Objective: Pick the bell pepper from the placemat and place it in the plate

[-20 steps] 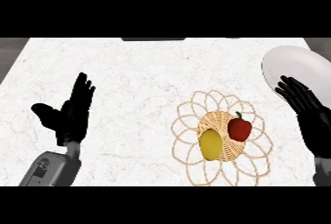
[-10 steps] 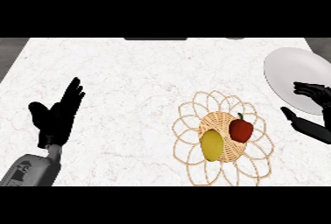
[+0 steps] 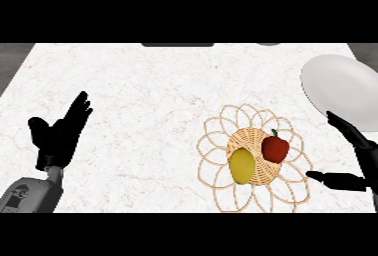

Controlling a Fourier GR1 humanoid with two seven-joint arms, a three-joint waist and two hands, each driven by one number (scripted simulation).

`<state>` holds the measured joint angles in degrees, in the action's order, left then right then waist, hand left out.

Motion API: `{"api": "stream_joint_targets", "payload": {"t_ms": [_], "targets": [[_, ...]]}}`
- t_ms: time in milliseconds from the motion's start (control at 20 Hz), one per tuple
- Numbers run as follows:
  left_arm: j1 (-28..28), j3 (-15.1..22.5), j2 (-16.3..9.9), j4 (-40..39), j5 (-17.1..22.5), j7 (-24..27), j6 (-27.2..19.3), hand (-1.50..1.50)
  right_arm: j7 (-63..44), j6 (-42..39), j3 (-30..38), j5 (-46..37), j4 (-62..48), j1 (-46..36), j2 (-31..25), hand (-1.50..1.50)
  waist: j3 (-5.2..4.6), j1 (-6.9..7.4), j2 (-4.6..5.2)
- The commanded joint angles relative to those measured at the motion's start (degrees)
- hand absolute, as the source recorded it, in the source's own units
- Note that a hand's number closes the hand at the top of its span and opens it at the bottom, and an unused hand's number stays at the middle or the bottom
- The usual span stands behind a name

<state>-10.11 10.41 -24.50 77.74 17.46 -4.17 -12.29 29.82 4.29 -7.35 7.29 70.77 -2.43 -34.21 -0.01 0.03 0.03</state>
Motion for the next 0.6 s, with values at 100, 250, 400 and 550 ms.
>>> {"api": "stream_joint_targets", "payload": {"t_ms": [100,250,400,550], "targets": [[-1.5,-1.3,1.3,0.0,-1.1,-1.9,0.6,0.0,-11.3,0.3,-2.3,-6.2,9.6,1.7,-3.6,-1.5,-0.05,-0.46,-0.11],[1.8,-3.4,-0.4,1.6,-0.8,-1.0,2.7,0.0,-16.4,-4.2,-0.4,-6.2,10.5,-1.9,-6.4,-1.5,-0.03,0.04,-0.11],[1.4,-1.3,1.9,1.9,-3.1,-2.0,1.2,0.0,-23.4,-3.6,-5.3,-10.8,14.9,-1.2,-4.6,-1.5,-0.04,0.07,-0.13],[-0.6,-0.9,3.2,2.3,-4.5,-4.4,-0.1,0.0,-28.1,-8.7,-5.0,-10.3,16.4,-1.1,-7.2,-1.5,-0.03,-0.18,-0.13]]}}
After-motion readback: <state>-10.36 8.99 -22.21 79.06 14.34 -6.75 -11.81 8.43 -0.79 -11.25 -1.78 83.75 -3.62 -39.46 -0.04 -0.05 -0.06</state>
